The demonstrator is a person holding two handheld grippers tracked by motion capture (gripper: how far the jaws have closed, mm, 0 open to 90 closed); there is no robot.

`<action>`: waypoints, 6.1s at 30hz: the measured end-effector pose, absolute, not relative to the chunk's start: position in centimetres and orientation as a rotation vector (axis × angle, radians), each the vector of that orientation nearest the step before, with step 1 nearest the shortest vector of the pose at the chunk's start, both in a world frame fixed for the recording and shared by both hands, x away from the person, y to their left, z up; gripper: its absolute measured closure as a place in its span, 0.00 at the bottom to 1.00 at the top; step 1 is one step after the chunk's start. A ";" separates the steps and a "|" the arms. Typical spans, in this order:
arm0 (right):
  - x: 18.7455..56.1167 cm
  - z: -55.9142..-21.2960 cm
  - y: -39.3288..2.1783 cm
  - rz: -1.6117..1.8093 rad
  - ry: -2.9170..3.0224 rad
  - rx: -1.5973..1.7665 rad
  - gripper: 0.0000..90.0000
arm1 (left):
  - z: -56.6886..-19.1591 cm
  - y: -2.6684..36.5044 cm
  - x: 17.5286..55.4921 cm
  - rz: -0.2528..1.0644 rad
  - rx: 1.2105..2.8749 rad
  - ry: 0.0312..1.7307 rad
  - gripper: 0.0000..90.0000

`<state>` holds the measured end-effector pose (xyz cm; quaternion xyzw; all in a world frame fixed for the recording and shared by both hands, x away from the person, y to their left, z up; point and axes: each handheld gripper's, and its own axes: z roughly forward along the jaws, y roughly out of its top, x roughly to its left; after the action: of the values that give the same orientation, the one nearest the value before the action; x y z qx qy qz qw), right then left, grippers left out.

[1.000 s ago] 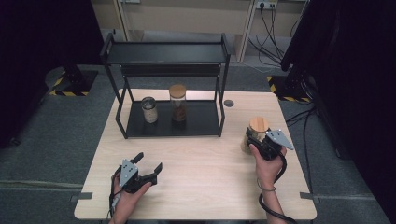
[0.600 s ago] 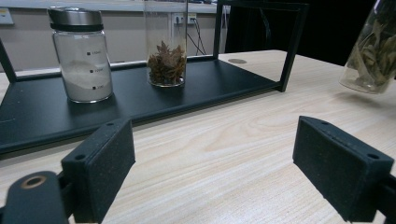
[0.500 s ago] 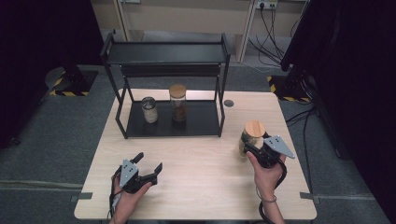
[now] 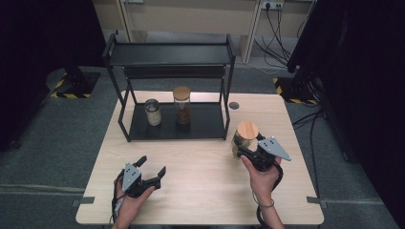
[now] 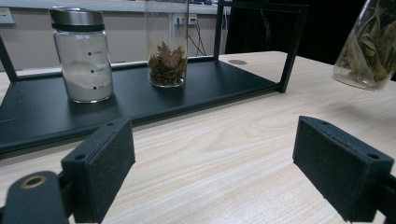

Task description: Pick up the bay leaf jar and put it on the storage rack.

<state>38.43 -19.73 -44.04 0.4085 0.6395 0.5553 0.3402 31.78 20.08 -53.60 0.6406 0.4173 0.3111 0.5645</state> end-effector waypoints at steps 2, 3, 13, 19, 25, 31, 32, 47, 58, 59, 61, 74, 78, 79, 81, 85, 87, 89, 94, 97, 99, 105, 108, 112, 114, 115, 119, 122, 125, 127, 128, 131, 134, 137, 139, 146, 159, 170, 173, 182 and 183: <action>38.5 -43.9 -19.3 1.453 1.666 1.057 0.28 | -53.6 20.1 31.8 0.731 1.505 0.982 0.14; 38.6 -43.8 -19.1 1.457 1.668 1.054 0.28 | -53.6 20.1 31.8 0.732 1.505 0.982 0.14; 39.7 -42.9 -16.8 1.474 1.690 1.014 0.28 | -53.6 20.1 31.8 0.732 1.507 0.979 0.14; 40.4 -42.6 -15.6 1.480 1.706 1.001 0.28 | -53.6 20.1 31.8 0.732 1.509 0.978 0.14; 41.2 -42.2 -14.7 1.484 1.712 0.993 0.28 | -53.6 20.1 31.8 0.734 1.509 0.977 0.14; 42.0 -41.8 -14.2 1.488 1.709 0.994 0.28 | -53.6 20.1 31.7 0.736 1.510 0.975 0.14; 42.1 -41.7 -14.1 1.488 1.710 0.995 0.28 | -53.6 20.1 31.7 0.736 1.511 0.974 0.14; 44.0 -41.1 -12.3 1.496 1.721 0.991 0.28 | -53.6 20.1 31.8 0.732 1.509 0.976 0.14; 45.1 -40.9 -11.4 1.494 1.728 0.998 0.28 | -53.6 20.1 31.8 0.732 1.508 0.974 0.14; 45.2 -40.8 -11.3 1.493 1.730 0.998 0.28 | -53.6 20.1 31.8 0.732 1.508 0.975 0.14; 45.4 -40.8 -11.2 1.493 1.731 1.000 0.28 | -53.6 20.1 31.8 0.733 1.508 0.973 0.14; 46.7 -40.8 -10.6 1.483 1.735 1.017 0.28 | -53.6 20.1 31.8 0.734 1.510 0.973 0.14; 47.3 -40.8 -10.4 1.480 1.735 1.026 0.28 | -53.6 20.1 31.7 0.731 1.509 0.975 0.14; 47.4 -40.8 -10.3 1.478 1.736 1.028 0.28 | -53.6 20.1 31.7 0.731 1.507 0.976 0.14; 47.7 -40.8 -10.2 1.473 1.739 1.031 0.28 | -53.6 20.1 31.7 0.732 1.507 0.975 0.14; 48.3 -40.8 -10.0 1.466 1.740 1.040 0.28 | -53.6 20.1 31.7 0.734 1.509 0.972 0.14; 48.6 -40.8 -10.0 1.462 1.740 1.043 0.28 | -53.6 20.1 31.7 0.734 1.508 0.972 0.14; 48.8 -40.8 -9.9 1.458 1.742 1.047 0.28 | -53.6 20.1 31.7 0.732 1.508 0.974 0.14; 49.4 -40.8 -9.7 1.450 1.744 1.054 0.28 | -53.6 20.1 31.7 0.731 1.507 0.974 0.14; 49.9 -40.8 -9.6 1.446 1.746 1.062 0.28 | -53.6 20.1 31.7 0.732 1.509 0.972 0.14; 50.2 -40.9 -9.4 1.441 1.746 1.065 0.28 | -53.6 20.1 31.7 0.732 1.509 0.971 0.14; 51.1 -41.0 -9.2 1.426 1.746 1.080 0.28 | -53.6 20.1 31.7 0.731 1.507 0.972 0.14; 51.5 -41.0 -9.0 1.419 1.748 1.082 0.28 | -53.6 20.1 31.7 0.733 1.510 0.969 0.14; 51.9 -41.0 -8.7 1.414 1.749 1.087 0.28 | -53.6 20.1 31.7 0.733 1.510 0.968 0.14; 52.1 -41.0 -8.6 1.411 1.748 1.090 0.28 | -53.6 20.1 31.7 0.732 1.510 0.968 0.14; 52.3 -41.0 -8.6 1.409 1.747 1.093 0.28 | -53.6 20.1 31.7 0.732 1.511 0.970 0.14; 52.7 -41.1 -8.4 1.396 1.750 1.097 0.28 | -53.6 20.1 31.7 0.735 1.513 0.967 0.14; 53.1 -41.2 -8.2 1.389 1.753 1.099 0.28 | -53.6 20.1 31.7 0.733 1.511 0.968 0.14; 53.4 -41.4 -8.0 1.379 1.759 1.101 0.28 | -53.6 20.1 31.7 0.733 1.512 0.966 0.14; 53.7 -41.4 -7.8 1.377 1.761 1.103 0.28 | -53.6 20.1 31.7 0.735 1.512 0.963 0.14; 53.8 -41.4 -7.7 1.375 1.762 1.105 0.28 | -53.6 20.1 31.7 0.736 1.511 0.963 0.14; 54.2 -41.5 -7.5 1.366 1.766 1.106 0.28 | -53.6 20.1 31.7 0.735 1.511 0.963 0.14; 54.6 -41.6 -7.4 1.359 1.764 1.116 0.28 | -53.6 20.1 31.7 0.736 1.510 0.961 0.14; 55.1 -41.7 -7.4 1.352 1.765 1.124 0.28 | -53.6 20.1 31.7 0.736 1.511 0.960 0.14; 55.3 -41.8 -7.4 1.347 1.766 1.130 0.28 | -53.6 20.1 31.7 0.735 1.510 0.960 0.14; 55.7 -42.0 -7.0 1.339 1.768 1.137 0.28 | -53.6 20.1 31.7 0.737 1.510 0.961 0.14; 56.8 -42.6 -6.2 1.317 1.750 1.179 0.28 | -53.6 20.1 31.7 0.733 1.506 0.960 0.14; 56.9 -43.2 -5.6 1.305 1.763 1.182 0.28 | -53.6 20.1 31.7 0.732 1.508 0.959 0.14; 57.1 -43.4 -5.6 1.298 1.769 1.185 0.28 | -53.6 20.1 31.7 0.731 1.508 0.959 0.14; 57.6 -43.8 -5.6 1.286 1.776 1.189 0.28 | -53.6 20.1 31.7 0.731 1.507 0.959 0.14; 57.6 -43.9 -5.6 1.287 1.774 1.191 0.28 | -53.6 20.1 31.7 0.730 1.507 0.959 0.14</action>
<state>57.64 -5.62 -43.88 0.4528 0.6742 0.4893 0.3179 31.67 20.12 -53.62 0.6418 0.4087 0.3111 0.5694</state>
